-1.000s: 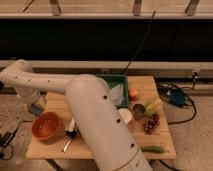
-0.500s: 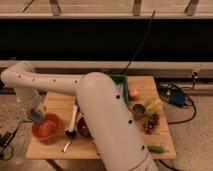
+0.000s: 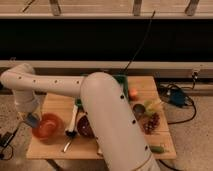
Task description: Place sponge in red bowl
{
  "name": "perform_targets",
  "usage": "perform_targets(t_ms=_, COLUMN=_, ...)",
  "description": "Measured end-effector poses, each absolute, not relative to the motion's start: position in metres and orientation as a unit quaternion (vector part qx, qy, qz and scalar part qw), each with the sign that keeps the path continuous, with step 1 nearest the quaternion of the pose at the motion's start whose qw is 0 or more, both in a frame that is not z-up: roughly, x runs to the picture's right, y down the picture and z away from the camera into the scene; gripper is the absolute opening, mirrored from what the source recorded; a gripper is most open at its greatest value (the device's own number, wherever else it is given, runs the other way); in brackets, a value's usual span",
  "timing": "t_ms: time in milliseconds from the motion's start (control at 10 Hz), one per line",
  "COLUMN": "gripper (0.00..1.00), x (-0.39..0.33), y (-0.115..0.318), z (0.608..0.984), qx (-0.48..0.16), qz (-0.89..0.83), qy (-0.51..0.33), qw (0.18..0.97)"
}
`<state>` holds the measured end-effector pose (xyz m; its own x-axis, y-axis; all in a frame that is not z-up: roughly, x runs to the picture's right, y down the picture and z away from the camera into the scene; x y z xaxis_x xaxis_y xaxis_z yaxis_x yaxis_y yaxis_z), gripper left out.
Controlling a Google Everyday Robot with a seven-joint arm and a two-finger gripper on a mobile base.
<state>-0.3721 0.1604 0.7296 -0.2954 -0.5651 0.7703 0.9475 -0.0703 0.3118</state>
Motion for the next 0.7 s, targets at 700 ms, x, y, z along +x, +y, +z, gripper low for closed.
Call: perform_targets(t_ms=700, gripper=0.75, x=-0.3727, y=0.1606, z=0.7293, qx=-0.234, qz=-0.693, qy=-0.409, qw=0.545)
